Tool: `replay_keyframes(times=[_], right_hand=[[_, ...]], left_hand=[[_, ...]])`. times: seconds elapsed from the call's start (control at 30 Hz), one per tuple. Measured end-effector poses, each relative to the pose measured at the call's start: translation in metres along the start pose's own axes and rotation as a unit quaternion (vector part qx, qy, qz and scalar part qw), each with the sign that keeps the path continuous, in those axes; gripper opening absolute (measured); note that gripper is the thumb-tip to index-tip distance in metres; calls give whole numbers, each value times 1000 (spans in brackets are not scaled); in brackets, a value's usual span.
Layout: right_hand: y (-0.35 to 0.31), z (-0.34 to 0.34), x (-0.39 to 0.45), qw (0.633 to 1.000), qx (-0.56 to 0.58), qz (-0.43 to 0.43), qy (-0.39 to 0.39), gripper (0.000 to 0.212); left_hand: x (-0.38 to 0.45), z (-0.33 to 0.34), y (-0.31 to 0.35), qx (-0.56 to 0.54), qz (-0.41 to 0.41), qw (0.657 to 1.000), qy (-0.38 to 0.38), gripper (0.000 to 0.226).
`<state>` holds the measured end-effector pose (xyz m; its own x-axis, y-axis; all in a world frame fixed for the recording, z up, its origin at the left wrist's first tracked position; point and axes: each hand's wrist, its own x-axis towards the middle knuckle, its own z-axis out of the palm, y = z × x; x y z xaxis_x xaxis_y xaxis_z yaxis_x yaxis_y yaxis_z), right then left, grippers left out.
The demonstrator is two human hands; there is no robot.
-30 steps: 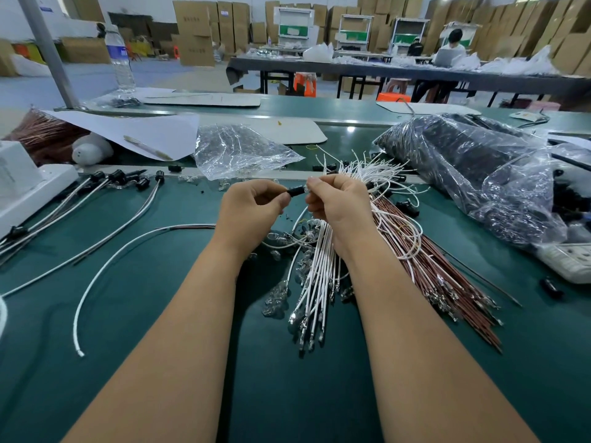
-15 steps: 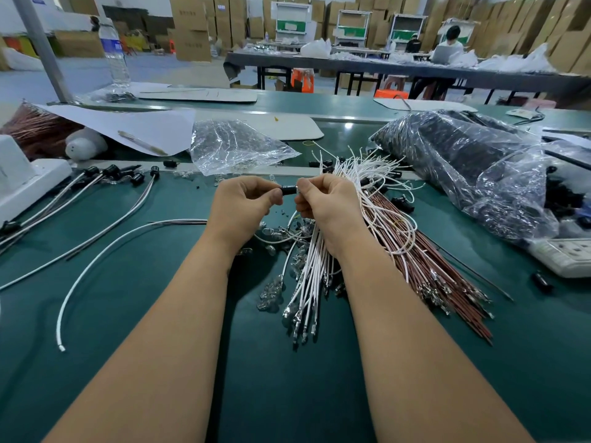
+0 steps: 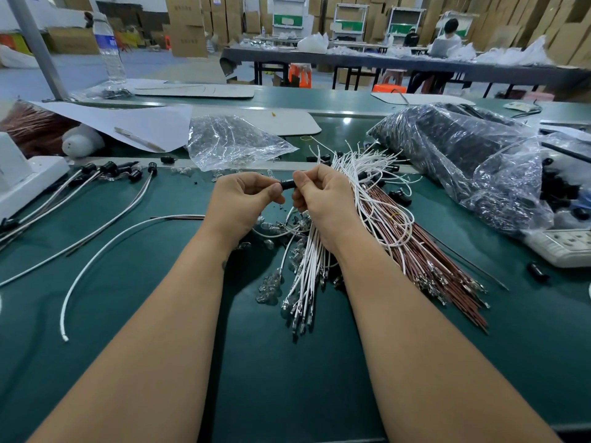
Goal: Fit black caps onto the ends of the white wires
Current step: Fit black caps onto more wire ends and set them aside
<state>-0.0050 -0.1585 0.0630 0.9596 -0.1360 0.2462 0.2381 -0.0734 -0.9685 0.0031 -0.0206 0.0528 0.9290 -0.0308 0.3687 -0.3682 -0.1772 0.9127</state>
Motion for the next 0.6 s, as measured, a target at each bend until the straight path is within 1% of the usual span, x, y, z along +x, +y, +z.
replay_keyframes(times=[0.1, 0.17, 0.2, 0.3, 0.4, 0.47, 0.53, 0.6], right_hand=[[0, 0, -1, 1000, -16, -7, 1, 19], [2, 1, -1, 999, -34, -10, 11, 18], [2, 3, -2, 999, -47, -14, 19, 18], [-2, 9, -4, 997, -54, -22, 41, 18], [-11, 14, -7, 997, -31, -41, 50, 13], [-15, 13, -8, 996, -12, -51, 71, 12], [-16, 10, -9, 994, 19, -48, 92, 13], [-17, 7, -9, 995, 32, -41, 89, 11]], left_hand=[[-1, 1, -1, -2, 1, 1000, 1, 4], [-1, 1, -1, 4, 4, 1000, 6, 2], [-1, 1, 0, 14, 10, 1000, 12, 4], [2, 2, 5, 71, 51, 995, 46, 13], [3, -4, 11, 134, 97, 983, 72, 10], [3, -14, 12, 166, 102, 980, 52, 11], [3, -26, 10, 189, 79, 979, 17, 9], [3, -37, 8, 230, 65, 971, 9, 10]])
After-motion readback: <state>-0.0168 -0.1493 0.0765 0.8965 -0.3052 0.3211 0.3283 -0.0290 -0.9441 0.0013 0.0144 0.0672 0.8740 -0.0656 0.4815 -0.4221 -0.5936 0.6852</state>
